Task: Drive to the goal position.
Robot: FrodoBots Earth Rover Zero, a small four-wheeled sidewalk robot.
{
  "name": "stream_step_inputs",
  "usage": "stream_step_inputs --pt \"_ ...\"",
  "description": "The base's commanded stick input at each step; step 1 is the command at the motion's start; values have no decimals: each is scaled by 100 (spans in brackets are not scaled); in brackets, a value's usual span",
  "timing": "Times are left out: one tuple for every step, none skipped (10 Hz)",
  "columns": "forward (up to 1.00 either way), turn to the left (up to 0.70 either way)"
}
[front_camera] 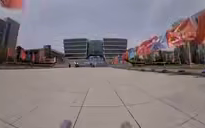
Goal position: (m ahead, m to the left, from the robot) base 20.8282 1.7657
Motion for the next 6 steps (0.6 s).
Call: stream_step_inputs --pt "100 0" --pt "100 0" --pt "100 0" --pt "100 0" --pt "100 0" --pt "100 0"
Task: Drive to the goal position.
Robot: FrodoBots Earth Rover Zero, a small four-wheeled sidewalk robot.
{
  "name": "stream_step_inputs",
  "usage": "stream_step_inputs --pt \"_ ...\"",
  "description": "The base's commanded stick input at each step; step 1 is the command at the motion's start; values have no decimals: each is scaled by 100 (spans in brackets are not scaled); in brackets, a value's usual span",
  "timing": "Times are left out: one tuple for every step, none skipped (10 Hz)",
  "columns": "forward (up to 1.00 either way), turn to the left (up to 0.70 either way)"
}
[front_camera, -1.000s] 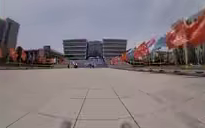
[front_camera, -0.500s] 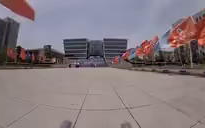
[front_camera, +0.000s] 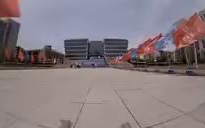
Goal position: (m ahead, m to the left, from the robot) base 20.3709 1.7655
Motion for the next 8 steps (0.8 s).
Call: stream_step_inputs --pt "100 0" --pt "100 0" --pt "100 0" --pt "100 0" --pt "100 0" --pt "100 0" --pt "100 0" --pt "100 0"
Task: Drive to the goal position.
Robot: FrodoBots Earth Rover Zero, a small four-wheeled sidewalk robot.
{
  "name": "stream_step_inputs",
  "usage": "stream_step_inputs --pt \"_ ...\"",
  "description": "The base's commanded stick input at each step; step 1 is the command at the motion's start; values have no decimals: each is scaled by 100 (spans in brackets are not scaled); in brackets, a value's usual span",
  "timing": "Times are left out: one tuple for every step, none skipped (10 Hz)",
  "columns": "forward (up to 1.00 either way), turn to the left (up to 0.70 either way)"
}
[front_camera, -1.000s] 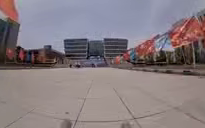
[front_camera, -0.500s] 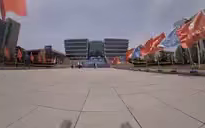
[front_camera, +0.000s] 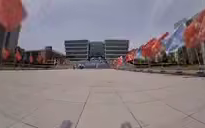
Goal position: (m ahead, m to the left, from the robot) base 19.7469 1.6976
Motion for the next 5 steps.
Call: stream_step_inputs --pt "100 0" --pt "100 0" --pt "100 0" --pt "100 0" --pt "100 0"
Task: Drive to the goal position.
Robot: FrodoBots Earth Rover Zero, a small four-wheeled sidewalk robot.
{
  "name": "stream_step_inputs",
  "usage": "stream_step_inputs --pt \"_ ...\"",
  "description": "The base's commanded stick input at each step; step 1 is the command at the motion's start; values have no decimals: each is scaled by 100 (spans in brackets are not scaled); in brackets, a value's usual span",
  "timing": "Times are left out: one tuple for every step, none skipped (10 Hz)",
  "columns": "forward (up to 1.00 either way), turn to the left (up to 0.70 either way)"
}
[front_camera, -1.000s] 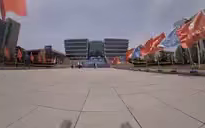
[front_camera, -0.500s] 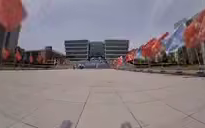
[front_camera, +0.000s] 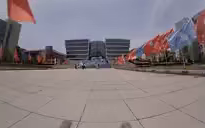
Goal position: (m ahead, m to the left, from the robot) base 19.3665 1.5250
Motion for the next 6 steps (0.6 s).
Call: stream_step_inputs --pt "100 0" --pt "100 0" --pt "100 0" --pt "100 0" --pt "100 0" --pt "100 0"
